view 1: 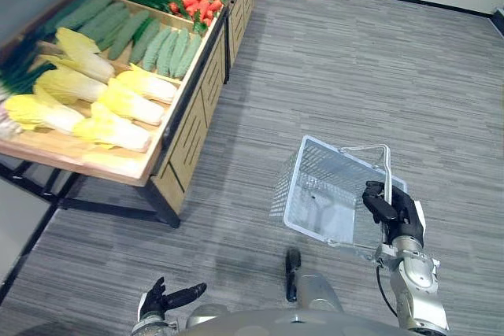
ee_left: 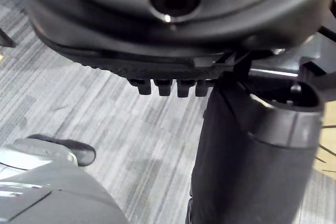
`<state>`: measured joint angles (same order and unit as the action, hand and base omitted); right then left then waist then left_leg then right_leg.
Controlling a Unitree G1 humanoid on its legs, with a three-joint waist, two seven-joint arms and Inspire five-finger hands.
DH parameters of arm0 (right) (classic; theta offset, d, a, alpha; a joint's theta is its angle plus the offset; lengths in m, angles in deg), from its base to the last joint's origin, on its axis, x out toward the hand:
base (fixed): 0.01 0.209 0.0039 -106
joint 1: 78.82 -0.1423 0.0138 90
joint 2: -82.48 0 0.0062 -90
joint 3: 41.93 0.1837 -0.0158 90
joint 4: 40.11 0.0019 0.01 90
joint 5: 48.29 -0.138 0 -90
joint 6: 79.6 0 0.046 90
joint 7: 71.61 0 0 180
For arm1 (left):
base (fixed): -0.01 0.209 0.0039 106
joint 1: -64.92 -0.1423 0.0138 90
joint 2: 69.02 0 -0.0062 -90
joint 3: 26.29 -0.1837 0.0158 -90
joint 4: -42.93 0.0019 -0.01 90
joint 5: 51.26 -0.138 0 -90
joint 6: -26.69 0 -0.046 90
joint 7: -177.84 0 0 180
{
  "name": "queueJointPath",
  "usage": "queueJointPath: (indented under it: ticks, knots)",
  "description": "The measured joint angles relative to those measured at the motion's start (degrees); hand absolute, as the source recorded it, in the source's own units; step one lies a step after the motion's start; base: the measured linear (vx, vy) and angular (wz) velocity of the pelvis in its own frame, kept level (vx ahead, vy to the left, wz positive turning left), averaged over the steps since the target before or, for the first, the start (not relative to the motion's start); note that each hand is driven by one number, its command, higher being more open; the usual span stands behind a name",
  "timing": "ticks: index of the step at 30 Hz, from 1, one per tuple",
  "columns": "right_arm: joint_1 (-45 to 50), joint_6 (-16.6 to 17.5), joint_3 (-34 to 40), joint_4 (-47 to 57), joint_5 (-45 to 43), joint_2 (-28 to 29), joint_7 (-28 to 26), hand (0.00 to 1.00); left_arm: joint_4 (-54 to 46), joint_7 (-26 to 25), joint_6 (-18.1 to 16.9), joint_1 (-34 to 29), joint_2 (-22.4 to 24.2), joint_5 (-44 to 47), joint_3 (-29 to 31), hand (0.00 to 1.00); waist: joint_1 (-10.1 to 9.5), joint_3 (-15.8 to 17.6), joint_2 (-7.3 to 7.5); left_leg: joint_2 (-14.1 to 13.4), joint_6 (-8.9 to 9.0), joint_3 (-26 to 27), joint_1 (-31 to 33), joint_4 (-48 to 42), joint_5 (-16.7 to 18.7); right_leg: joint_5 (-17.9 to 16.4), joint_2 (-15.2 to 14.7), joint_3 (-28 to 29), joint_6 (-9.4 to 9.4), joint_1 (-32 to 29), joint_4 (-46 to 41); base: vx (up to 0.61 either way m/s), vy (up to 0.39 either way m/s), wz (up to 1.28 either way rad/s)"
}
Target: Pick vegetable in the basket
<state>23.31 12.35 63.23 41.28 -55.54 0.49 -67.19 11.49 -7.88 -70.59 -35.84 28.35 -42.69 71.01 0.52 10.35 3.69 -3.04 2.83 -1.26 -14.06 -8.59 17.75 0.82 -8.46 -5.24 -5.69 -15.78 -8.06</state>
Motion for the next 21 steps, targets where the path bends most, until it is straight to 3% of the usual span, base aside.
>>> queueJointPath:
  ticks: [1, 2, 3, 5, 7, 9, 11, 12, 13, 14, 16, 18, 19, 21]
  knots:
    - [0.2, 0.0, 0.0, -0.3, 0.0, -0.7, 0.1, 0.0, 1.0, -0.1, 0.2, 0.3, 0.6, 0.0, 0.4, 1.0, 0.67, 0.0, -1.18, -2.5, 2.09, -0.5, -1.7, -0.1, 2.1, 6.3, 0.8, -1.7, 1.7, -0.9, -4.8, 0.41, -0.432, 0.32]
    - [0.0, 0.0, 0.0, -0.3, 0.0, -1.3, 0.2, 0.0, 1.3, -0.1, 0.1, 0.6, 1.8, 0.0, 0.4, 1.0, 1.18, -0.7, -3.06, -4.7, 2.66, -0.5, -1.5, -0.2, 2.4, 3.1, 2.4, -3.3, 2.76, -2.1, -8.0, 0.4, -0.418, 0.3]
    - [-0.4, 0.0, 0.1, -0.3, 0.0, -1.3, 0.2, 0.0, 1.5, 0.0, 0.0, 1.0, 2.3, 0.0, 0.3, 1.0, 1.25, -0.9, -3.78, -5.7, 2.92, -0.5, -1.5, -0.4, 2.1, 1.4, 3.0, -3.9, 3.97, -3.0, -10.3, 0.31, -0.297, 0.11]
    - [-1.3, -0.1, 0.2, -0.3, 0.0, -1.2, 0.1, 0.0, 1.6, 0.3, -0.1, 1.8, 2.7, -0.1, 0.5, 1.0, 1.92, -1.1, -4.31, -8.0, 3.68, -1.1, -1.1, -3.5, 1.1, -4.9, 3.9, -5.7, 6.36, -5.0, -18.6, 0.4, -0.397, 0.15]
    - [-1.7, -0.1, 0.4, -0.2, -0.2, -1.3, 0.1, 0.0, 1.6, 0.1, -0.2, 1.7, 2.9, 0.0, 0.6, 1.0, 2.63, -1.4, -4.74, -9.3, 3.73, -1.6, 0.8, -8.4, 0.3, -7.8, 4.7, -6.8, 7.15, -4.5, -20.4, 0.33, -0.32, 0.18]
    - [-1.9, 0.0, 0.5, 0.0, -0.7, -1.3, 0.1, 0.0, 1.6, 0.1, -0.2, 1.7, 3.2, 0.3, 1.6, 1.0, 2.66, -1.6, -4.95, -10.1, 4.0, -2.3, 4.5, -18.8, -4.0, -10.0, 6.2, -7.5, 7.69, -1.7, -19.4, 0.32, -0.287, 0.01]
    - [-1.4, -0.1, 0.5, -0.1, -1.1, -1.3, 0.3, 0.0, 1.6, -0.3, -0.1, 1.3, 3.7, 1.3, 2.6, 1.0, 2.63, -1.5, -5.12, -11.0, 4.65, -2.2, 9.1, -30.9, -12.9, -10.7, 7.8, -7.2, 8.49, 3.2, -16.3, 0.33, -0.231, -0.12]
    - [-1.2, -0.1, 0.5, 0.0, -1.3, -1.4, 0.3, 0.0, 1.5, -0.4, -0.2, 0.7, 3.8, 2.5, 2.8, 1.0, 2.17, -1.0, -4.56, -12.0, 4.65, -2.1, 11.7, -38.8, -20.5, -10.8, 9.2, -6.4, 9.67, 7.2, -13.5, 0.36, -0.172, -0.36]
    - [-1.1, -0.1, 0.5, 0.1, -2.2, -1.6, 0.9, 0.0, 1.1, -0.3, -0.2, 0.0, 3.8, 2.7, 2.8, 1.0, 1.48, -0.8, -4.9, -13.2, 3.81, -0.4, 14.8, -48.8, -17.6, -10.9, 10.6, -5.2, 10.92, 10.8, -11.8, 0.36, -0.146, -0.44]
    - [-1.1, -0.1, 0.5, 0.1, -2.4, -1.6, 1.2, 0.0, 0.9, -0.2, -0.2, -0.2, 3.8, 2.7, 2.8, 1.0, 1.06, -0.7, -4.9, -13.7, 2.89, 0.9, 16.2, -52.6, -15.6, -11.1, 11.0, -4.6, 11.19, 12.4, -11.0, 0.36, -0.12, -0.5]
    - [-1.2, -0.1, 0.5, 0.1, -3.4, -1.6, 2.2, 0.0, -1.4, -0.1, -0.6, -0.7, 3.8, 3.7, 3.0, 1.0, 0.13, -0.1, -4.03, -13.8, -0.81, 6.3, 19.9, -58.1, -9.5, -11.4, 11.4, -2.0, 11.67, 19.3, -7.5, 0.35, -0.084, -0.49]
    - [-1.3, -0.1, 0.5, 0.2, -3.6, -1.6, 2.4, 0.0, -2.0, 0.0, -0.8, -0.7, 3.8, 3.8, 3.0, 1.0, -0.32, 0.3, -3.88, -13.7, -1.2, 8.1, 20.7, -56.8, -8.0, -11.3, 11.3, -0.9, 11.6, 21.8, -6.2, 0.31, -0.013, -0.4]
    - [-1.2, -0.1, 0.3, 0.5, -4.0, -1.5, 2.2, 0.0, -2.6, 0.2, -1.5, -0.7, 3.7, 4.1, 3.0, 1.0, -0.52, 0.7, -3.59, -13.1, -1.0, 10.8, 22.3, -49.5, -5.2, -11.4, 10.5, 0.4, 11.49, 25.6, -4.3, 0.32, 0.061, -0.46]
    - [-1.3, 0.0, 0.1, 0.7, -4.4, -1.3, 2.2, 0.0, -3.0, 0.9, -1.5, -0.6, 3.2, 4.1, 2.7, 1.0, -0.48, 1.2, -2.75, -9.2, -0.32, 11.4, 23.8, -34.0, -3.9, -12.7, 7.8, 1.6, 9.53, 27.6, -2.8, 0.24, 0.111, -0.4]
